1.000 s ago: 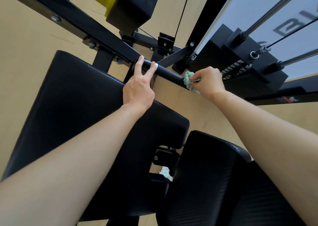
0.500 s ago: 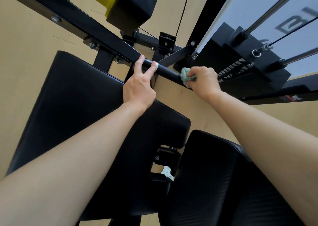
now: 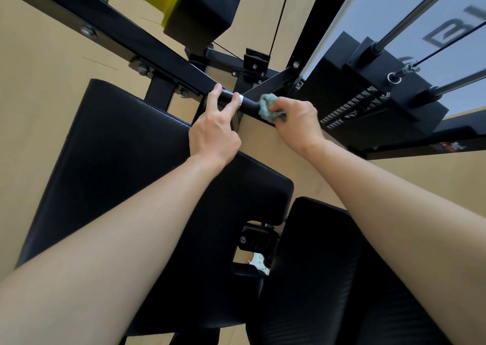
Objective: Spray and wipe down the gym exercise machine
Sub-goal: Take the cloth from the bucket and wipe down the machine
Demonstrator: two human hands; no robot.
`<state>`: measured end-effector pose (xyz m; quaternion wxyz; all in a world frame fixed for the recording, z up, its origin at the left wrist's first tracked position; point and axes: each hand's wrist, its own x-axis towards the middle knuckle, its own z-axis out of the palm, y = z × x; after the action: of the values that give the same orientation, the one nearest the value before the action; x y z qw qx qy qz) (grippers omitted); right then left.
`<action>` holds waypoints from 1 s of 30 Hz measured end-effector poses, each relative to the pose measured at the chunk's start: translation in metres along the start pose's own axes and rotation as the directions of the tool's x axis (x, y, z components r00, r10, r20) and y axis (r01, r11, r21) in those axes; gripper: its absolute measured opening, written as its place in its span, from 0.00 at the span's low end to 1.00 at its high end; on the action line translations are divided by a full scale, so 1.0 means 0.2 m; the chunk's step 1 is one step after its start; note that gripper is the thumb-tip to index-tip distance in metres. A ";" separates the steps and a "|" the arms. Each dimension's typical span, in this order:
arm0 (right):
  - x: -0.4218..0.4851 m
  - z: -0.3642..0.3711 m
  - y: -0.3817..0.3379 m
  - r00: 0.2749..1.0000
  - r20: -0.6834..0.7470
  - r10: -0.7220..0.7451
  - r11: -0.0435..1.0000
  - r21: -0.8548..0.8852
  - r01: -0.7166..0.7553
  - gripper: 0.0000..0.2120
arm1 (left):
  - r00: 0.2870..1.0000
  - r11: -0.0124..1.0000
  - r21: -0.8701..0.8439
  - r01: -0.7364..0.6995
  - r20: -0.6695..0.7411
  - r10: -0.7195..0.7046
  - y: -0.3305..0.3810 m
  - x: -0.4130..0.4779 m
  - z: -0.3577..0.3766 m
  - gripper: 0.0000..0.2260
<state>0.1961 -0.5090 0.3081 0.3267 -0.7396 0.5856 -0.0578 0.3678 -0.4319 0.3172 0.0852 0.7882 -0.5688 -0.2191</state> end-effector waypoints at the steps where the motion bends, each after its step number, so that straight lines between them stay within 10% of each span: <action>1: 0.00 -0.02 0.06 0.997 0.007 0.081 0.996 -0.034 -0.081 0.14 | 1.000 1.000 0.001 -0.002 -0.002 0.002 0.00 0.00 0.00 0.37; 5: 0.01 -0.10 0.14 0.966 0.047 0.255 0.961 -0.118 -0.249 0.15 | 1.000 1.000 0.011 -0.011 -0.009 0.011 0.01 0.00 0.01 0.36; 14: 0.13 0.01 -0.15 0.986 0.167 -0.022 0.978 0.208 -0.014 0.16 | 0.987 0.973 0.232 -0.011 -0.150 0.047 -0.01 0.03 0.02 0.24; 23: 0.15 -0.12 0.19 0.925 0.286 0.250 0.967 -0.113 -0.227 0.18 | 0.979 0.999 -0.029 -0.022 -0.204 0.016 0.00 0.18 -0.01 0.13; 30: 0.22 -0.02 -0.17 0.953 0.300 -0.039 0.938 0.340 -0.069 0.14 | 0.977 0.999 0.048 -0.021 -0.209 0.031 0.01 0.17 0.00 0.12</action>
<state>0.2361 -0.5482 0.3175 0.5380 -0.6660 0.5149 -0.0438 0.3753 -0.4649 0.3085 0.1295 0.8011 -0.5718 -0.1208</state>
